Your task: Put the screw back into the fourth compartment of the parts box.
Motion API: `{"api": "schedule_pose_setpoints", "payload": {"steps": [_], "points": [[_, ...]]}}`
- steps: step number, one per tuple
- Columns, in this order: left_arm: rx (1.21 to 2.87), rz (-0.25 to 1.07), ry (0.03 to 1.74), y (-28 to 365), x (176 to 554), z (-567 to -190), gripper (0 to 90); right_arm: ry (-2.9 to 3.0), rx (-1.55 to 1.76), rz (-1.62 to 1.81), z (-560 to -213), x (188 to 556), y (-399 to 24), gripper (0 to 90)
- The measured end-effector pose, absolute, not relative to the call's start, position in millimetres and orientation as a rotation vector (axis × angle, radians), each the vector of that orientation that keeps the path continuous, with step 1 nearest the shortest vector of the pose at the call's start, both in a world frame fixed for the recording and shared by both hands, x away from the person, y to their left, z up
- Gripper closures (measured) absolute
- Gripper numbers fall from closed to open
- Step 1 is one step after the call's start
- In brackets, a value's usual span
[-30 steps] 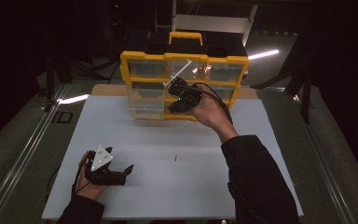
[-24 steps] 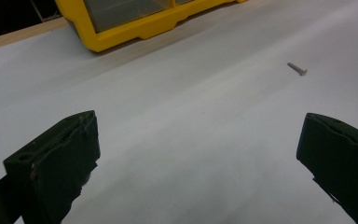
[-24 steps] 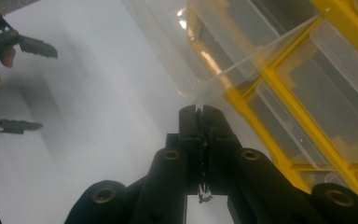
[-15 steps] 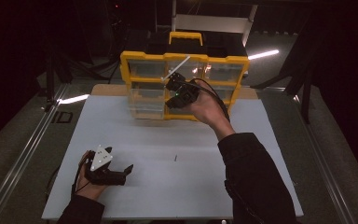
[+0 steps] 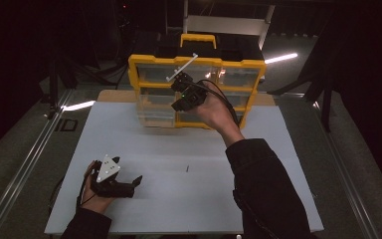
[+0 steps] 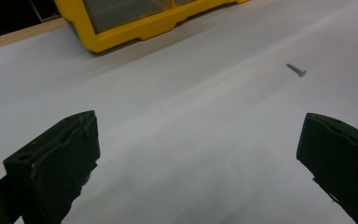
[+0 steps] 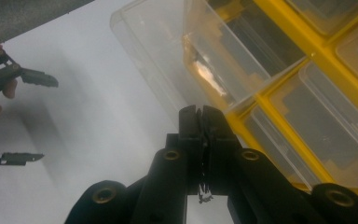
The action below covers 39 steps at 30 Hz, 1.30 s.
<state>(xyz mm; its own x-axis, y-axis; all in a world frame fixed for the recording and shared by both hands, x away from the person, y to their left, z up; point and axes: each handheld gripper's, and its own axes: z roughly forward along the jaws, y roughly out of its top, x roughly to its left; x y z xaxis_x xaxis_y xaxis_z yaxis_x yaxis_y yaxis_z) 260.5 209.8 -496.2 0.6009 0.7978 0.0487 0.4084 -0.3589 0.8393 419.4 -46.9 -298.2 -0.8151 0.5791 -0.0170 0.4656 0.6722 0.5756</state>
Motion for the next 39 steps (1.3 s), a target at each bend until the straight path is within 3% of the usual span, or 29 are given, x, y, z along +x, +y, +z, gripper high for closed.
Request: {"api": "schedule_pose_setpoints", "payload": {"steps": [39], "points": [[1.971, 0.584, 0.963, 212, 261, -496, 0.0, 2.574, 1.015, 0.898, -311, 430, -35, 87.4]]}}
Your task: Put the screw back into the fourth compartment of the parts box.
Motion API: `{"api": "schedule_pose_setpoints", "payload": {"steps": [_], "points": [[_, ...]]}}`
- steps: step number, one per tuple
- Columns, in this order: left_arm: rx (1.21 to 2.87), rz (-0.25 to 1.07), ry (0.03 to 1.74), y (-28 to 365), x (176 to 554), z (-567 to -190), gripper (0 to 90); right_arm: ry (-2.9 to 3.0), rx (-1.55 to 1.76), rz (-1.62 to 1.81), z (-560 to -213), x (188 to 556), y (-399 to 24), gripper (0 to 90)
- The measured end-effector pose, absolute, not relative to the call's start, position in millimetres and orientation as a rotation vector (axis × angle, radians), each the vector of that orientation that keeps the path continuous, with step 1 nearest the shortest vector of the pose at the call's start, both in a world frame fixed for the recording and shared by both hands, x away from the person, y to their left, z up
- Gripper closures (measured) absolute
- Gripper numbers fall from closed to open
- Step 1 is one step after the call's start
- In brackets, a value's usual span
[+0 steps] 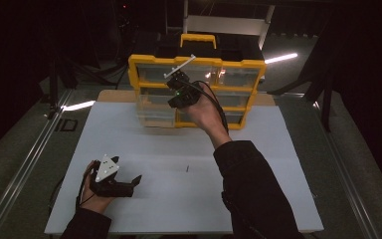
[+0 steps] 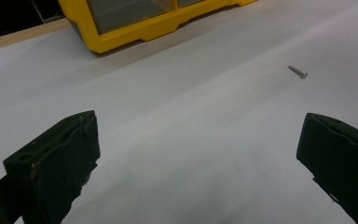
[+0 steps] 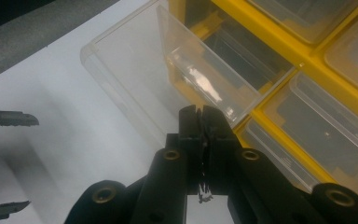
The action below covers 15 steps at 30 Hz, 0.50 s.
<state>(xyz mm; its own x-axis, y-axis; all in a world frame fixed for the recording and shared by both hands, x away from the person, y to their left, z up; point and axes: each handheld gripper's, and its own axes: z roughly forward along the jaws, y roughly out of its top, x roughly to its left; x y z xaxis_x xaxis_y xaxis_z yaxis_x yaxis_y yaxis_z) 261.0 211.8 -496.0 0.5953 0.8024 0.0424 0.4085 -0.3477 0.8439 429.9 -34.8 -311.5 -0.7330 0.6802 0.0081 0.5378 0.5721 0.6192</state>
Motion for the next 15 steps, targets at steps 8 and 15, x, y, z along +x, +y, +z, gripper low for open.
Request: {"api": "schedule_pose_setpoints", "payload": {"steps": [8, 15], "points": [[1.974, 0.583, 0.962, 211.6, 261.0, -496.0, 0.0, 2.575, 1.01, 0.886, -315.1, 429.7, -30.0, 87.4], [1.974, 0.583, 0.963, 211.8, 261.1, -496.1, 0.0, 2.573, 1.005, 0.87, -318.6, 429.7, -27.2, 87.2]]}}
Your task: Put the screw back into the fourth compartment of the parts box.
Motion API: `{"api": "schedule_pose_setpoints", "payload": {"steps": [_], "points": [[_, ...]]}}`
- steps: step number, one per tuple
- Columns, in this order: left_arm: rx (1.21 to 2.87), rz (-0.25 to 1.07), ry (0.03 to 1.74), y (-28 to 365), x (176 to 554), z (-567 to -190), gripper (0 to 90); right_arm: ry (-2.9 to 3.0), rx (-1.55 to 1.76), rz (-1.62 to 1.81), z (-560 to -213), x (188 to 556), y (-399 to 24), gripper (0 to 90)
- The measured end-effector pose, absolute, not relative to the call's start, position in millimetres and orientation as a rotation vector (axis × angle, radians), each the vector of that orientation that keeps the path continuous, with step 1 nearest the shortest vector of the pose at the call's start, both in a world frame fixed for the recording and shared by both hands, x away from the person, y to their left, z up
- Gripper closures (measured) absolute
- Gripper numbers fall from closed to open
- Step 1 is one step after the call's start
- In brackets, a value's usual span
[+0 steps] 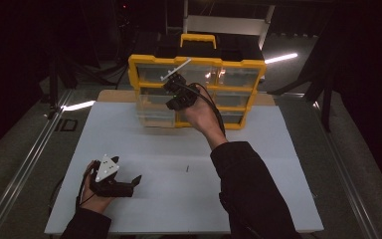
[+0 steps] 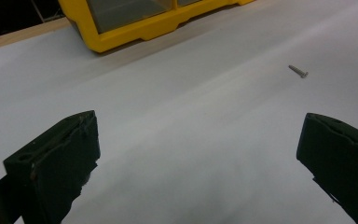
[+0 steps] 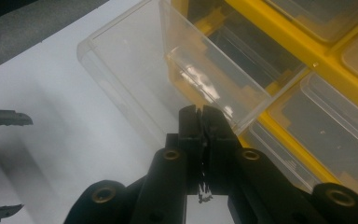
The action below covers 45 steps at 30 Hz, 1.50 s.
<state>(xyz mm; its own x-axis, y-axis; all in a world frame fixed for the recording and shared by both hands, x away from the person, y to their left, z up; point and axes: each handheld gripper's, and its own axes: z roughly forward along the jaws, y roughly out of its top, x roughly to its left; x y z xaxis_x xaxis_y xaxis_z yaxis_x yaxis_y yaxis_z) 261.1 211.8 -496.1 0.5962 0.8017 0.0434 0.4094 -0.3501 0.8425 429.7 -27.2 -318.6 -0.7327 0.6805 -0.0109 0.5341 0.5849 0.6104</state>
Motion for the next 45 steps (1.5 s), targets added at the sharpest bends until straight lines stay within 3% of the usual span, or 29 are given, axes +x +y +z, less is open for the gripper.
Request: {"api": "schedule_pose_setpoints", "payload": {"steps": [2, 3, 11, 19, 45], "points": [[1.974, 0.584, 0.963, 212, 261, -496, 0.0, 2.571, 1.01, 0.873, -319, 430, -27, 85.9], [1.974, 0.584, 0.963, 212, 261, -496, 0.0, 2.568, 1.007, 0.873, -319, 430, -27, 78.7], [1.98, 0.584, 0.962, 211, 261, -496, 0.0, 2.524, 1.007, 0.891, -314, 426, -30, 51.8], [1.981, 0.585, 0.962, 211, 261, -496, 0.0, 2.529, 0.958, 0.877, -314, 416, -39, 37.1], [1.986, 0.587, 0.958, 210, 261, -497, 0.0, 2.634, 0.93, 0.784, -370, 394, -66, 32.9]]}}
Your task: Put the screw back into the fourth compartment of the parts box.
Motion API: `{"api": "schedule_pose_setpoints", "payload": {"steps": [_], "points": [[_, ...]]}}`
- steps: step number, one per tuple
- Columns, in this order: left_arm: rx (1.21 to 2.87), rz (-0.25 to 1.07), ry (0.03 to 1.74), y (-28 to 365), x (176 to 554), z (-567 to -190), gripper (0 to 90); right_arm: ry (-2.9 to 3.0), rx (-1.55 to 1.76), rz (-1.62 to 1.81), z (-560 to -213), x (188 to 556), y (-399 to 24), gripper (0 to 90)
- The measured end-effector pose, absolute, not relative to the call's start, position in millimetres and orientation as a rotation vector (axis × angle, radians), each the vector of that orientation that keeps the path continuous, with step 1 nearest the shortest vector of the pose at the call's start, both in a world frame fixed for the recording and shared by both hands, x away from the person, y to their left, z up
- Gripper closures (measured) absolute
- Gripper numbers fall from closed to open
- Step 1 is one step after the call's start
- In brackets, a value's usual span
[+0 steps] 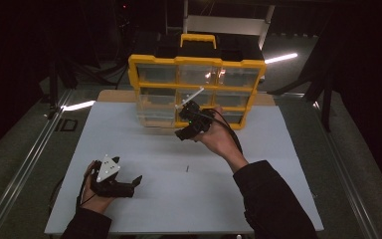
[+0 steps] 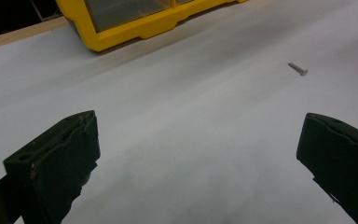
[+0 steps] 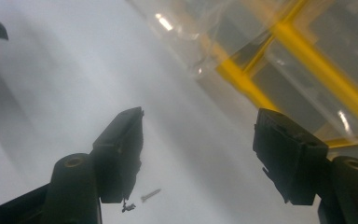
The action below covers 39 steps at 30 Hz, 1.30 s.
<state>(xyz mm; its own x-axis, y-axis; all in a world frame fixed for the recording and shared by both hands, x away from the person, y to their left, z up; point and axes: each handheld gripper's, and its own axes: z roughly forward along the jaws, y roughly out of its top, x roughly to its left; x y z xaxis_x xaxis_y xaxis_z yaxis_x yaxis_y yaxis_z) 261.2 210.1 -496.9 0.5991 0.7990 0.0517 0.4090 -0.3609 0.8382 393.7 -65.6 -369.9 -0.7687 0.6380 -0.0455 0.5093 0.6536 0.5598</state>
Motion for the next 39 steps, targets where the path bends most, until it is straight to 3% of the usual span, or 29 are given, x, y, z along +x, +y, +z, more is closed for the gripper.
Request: {"api": "schedule_pose_setpoints", "payload": {"steps": [39], "points": [[1.986, 0.587, 0.959, 210, 261, -497, 0.0, 2.769, 0.977, 0.652, -470, 375, -69, 35.0]]}}
